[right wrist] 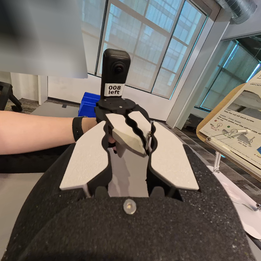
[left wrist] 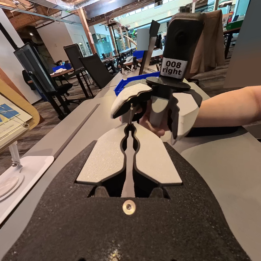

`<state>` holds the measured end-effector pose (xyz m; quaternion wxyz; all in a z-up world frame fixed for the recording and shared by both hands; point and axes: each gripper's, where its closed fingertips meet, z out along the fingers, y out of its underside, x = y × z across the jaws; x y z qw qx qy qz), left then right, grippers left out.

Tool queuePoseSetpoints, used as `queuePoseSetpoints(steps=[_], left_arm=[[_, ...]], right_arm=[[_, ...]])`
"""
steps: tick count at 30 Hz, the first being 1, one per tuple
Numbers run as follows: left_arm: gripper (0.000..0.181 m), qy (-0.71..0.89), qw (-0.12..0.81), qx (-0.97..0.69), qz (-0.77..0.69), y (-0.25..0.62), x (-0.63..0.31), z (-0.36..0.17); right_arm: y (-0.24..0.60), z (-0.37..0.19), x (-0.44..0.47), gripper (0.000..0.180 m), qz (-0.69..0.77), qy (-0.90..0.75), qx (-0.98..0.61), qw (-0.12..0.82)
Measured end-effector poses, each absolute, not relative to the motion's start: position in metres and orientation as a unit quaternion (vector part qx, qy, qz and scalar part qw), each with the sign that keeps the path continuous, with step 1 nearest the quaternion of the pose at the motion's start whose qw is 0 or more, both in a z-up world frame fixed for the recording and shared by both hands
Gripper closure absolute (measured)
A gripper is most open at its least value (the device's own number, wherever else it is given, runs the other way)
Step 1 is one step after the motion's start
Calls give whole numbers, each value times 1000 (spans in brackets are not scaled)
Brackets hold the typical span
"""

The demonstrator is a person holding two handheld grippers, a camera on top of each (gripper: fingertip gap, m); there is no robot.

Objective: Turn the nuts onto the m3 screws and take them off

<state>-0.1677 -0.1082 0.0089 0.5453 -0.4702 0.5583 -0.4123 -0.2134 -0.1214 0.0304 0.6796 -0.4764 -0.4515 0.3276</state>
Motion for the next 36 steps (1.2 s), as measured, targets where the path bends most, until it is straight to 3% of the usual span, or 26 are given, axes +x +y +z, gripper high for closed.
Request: queuePoseSetpoints(steps=[7,14,22,28,36], left_arm=[[179,526,567,-478,-415,-95,-184,19],[179,548,544,-472,-425,-106,-175,13],[179,559,540,-473,-416,-109,-171,9],[179,526,561,-483,-418,-95,-187,18],[179,556,534,-464,-437,-114,-170,13]], right_arm=[[-118,34,-203,134,333,-446,-476,681],[-117,36,-205,125,328,-439,-476,688],[-120,29,-210,127,311,-462,-477,680],[-120,32,-203,139,311,-465,-474,680],[-117,30,-209,120,316,-450,-482,682]])
